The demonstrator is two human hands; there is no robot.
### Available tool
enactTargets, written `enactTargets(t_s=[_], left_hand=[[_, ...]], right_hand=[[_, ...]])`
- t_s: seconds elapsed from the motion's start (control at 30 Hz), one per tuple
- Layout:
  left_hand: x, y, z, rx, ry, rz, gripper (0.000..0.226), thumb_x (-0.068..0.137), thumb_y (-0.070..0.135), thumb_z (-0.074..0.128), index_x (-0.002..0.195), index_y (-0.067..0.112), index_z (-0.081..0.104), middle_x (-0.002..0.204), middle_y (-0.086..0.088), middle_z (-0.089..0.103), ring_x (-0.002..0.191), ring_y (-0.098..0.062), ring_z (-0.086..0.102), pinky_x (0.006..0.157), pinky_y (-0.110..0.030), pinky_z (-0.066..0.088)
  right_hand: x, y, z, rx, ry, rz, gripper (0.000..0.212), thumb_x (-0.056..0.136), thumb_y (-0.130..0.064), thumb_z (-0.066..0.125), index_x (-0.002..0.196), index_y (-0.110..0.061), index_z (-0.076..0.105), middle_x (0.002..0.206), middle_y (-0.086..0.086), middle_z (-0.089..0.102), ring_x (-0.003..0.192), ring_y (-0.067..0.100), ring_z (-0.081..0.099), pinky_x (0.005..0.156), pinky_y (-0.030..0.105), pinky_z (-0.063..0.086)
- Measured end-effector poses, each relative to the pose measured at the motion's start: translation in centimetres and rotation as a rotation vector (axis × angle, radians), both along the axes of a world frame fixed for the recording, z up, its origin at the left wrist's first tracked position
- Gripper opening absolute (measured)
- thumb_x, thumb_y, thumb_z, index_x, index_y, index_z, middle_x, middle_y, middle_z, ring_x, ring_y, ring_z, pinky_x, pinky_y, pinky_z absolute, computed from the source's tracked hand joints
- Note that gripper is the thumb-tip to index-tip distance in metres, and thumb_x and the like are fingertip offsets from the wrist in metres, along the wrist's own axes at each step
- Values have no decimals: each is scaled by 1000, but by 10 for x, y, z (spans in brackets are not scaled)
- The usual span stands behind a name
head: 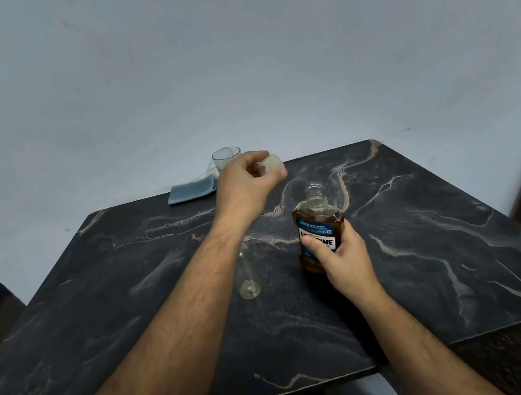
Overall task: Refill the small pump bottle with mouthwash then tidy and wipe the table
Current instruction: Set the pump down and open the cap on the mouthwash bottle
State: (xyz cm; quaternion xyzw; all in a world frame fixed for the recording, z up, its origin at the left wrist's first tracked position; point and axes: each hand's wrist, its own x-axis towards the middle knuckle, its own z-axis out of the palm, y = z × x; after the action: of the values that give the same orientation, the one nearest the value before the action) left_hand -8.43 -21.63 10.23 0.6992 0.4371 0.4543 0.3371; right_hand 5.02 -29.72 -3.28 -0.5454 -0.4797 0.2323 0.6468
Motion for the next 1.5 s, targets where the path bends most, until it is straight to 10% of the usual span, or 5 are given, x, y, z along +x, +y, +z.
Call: enactTargets(t_s=[0.47, 1.5], left_hand=[[40, 2, -47, 26, 534, 103, 31, 85, 11, 66, 114, 20, 71, 111, 0, 73, 104, -19, 64, 87, -28, 49], [45, -31, -121, 72, 327, 125, 54, 92, 14, 65, 143, 17, 48, 137, 0, 51, 119, -17, 56, 101, -30, 43]], right_hand=[[15, -2, 0, 51, -6, -275, 31, 81, -24, 78, 93, -44, 57, 87, -26, 68, 86, -8, 64, 77, 20, 48], [16, 1, -5, 24, -62, -300, 30, 82, -32, 76, 104, -30, 55, 92, -13, 69, 89, 4, 66, 82, 40, 55]])
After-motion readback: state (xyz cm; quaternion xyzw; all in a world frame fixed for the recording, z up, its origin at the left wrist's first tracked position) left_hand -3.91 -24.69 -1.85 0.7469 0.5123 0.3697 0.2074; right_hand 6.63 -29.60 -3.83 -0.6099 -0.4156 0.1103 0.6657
